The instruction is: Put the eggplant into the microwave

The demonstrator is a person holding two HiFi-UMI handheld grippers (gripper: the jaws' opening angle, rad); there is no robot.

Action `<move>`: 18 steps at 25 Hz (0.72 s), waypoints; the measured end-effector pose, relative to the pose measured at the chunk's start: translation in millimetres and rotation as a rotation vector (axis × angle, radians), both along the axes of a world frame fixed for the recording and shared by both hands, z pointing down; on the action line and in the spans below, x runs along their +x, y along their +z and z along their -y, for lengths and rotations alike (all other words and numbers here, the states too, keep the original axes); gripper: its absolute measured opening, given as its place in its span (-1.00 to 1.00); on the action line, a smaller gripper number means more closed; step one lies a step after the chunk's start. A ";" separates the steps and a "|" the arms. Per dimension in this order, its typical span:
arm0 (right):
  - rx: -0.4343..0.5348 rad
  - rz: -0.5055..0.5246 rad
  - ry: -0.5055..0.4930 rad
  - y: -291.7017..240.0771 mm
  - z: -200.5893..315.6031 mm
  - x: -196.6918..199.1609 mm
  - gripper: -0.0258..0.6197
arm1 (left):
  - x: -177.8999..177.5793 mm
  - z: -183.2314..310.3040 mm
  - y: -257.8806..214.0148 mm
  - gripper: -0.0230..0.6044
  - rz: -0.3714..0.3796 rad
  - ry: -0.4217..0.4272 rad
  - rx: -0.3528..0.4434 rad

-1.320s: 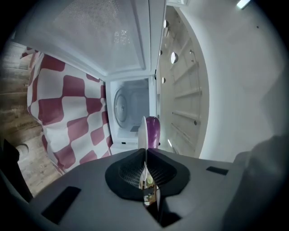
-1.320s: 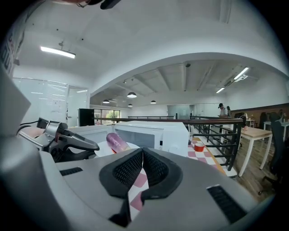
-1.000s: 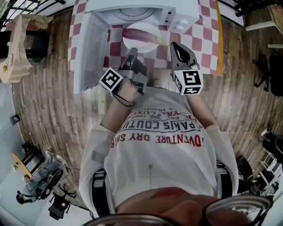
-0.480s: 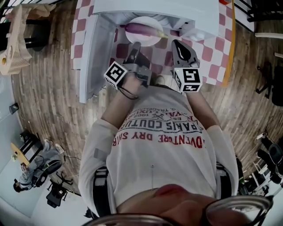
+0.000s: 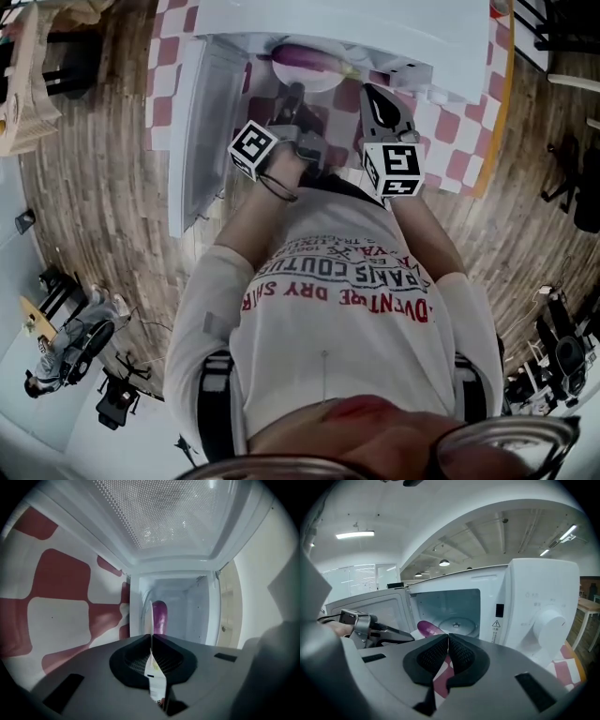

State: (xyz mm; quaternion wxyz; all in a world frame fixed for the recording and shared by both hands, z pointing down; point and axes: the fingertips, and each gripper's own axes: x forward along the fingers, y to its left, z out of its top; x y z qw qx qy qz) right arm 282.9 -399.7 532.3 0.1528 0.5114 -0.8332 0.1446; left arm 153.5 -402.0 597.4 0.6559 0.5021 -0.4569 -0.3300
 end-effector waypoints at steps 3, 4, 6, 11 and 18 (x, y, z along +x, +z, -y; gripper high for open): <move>-0.012 0.002 -0.002 3.1 2.9 -1.2 -0.84 | 0.9 11.4 6.0 -0.82 0.010 -0.005 -0.004; -0.013 0.003 -0.004 3.8 4.2 -1.4 -0.84 | 1.5 15.1 7.4 -0.82 0.019 -0.003 -0.002; -0.017 0.005 -0.005 5.3 6.7 -1.9 -0.84 | 2.8 21.8 10.8 -0.82 0.040 0.008 0.004; -0.027 0.019 -0.010 8.0 8.9 -8.9 -0.84 | 0.0 30.0 22.8 -0.83 0.077 0.024 -0.007; -0.044 0.018 -0.007 16.2 16.1 -13.9 -0.84 | 3.6 42.8 26.6 -0.82 0.070 0.026 -0.018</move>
